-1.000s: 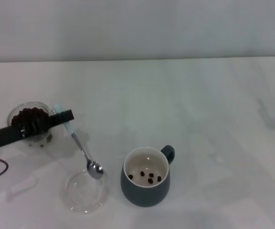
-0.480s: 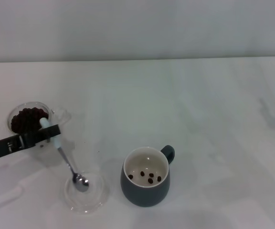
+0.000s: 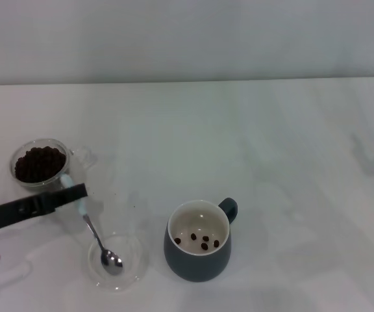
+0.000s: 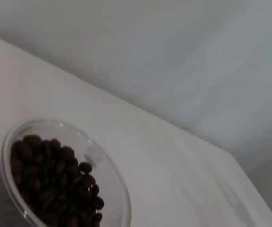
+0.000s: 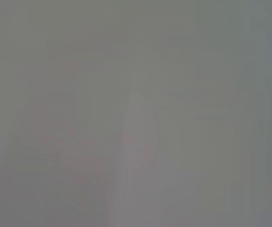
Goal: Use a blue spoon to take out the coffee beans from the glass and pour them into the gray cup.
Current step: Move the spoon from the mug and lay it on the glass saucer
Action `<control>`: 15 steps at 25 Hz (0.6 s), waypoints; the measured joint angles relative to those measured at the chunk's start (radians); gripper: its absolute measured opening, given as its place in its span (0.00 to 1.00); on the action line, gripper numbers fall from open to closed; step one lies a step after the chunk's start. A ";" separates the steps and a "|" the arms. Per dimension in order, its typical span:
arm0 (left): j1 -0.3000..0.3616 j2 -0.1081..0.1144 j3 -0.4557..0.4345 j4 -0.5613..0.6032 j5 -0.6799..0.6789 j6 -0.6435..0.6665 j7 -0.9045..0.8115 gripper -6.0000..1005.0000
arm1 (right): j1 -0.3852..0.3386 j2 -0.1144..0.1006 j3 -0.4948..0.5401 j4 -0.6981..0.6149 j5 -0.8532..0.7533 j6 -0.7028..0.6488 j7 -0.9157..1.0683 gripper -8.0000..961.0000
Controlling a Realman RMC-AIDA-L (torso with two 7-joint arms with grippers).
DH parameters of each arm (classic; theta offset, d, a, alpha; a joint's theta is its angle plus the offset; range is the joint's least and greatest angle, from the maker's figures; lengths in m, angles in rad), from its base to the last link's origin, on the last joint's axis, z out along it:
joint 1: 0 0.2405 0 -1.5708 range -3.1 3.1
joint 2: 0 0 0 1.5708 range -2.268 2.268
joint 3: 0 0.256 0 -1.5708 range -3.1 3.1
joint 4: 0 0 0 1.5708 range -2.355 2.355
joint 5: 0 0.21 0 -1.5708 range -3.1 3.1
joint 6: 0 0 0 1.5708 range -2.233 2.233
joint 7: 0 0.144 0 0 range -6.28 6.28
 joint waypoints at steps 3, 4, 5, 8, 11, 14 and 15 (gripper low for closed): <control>-0.013 -0.005 0.000 -0.028 0.006 -0.011 0.013 0.14 | 0.000 0.000 -0.001 0.000 0.000 0.000 0.000 0.66; -0.016 -0.006 0.000 -0.037 0.006 -0.015 0.017 0.14 | 0.000 0.000 -0.002 0.000 -0.001 0.000 0.001 0.66; -0.018 -0.007 0.000 -0.043 0.006 -0.017 0.022 0.14 | 0.000 0.000 -0.002 0.000 -0.001 0.000 0.001 0.66; -0.022 -0.010 0.000 -0.058 0.006 -0.021 0.034 0.14 | -0.001 0.000 -0.003 0.003 -0.002 0.000 0.008 0.66; -0.023 -0.014 0.000 -0.063 0.006 -0.026 0.041 0.15 | 0.000 0.000 -0.003 0.006 -0.003 0.000 0.011 0.66; -0.023 -0.017 0.004 -0.063 0.006 -0.031 0.043 0.16 | 0.001 0.000 -0.003 0.005 -0.006 0.002 0.011 0.66; -0.023 -0.018 0.007 -0.064 0.007 -0.032 0.044 0.17 | 0.001 0.000 -0.003 0.005 -0.006 0.003 0.011 0.66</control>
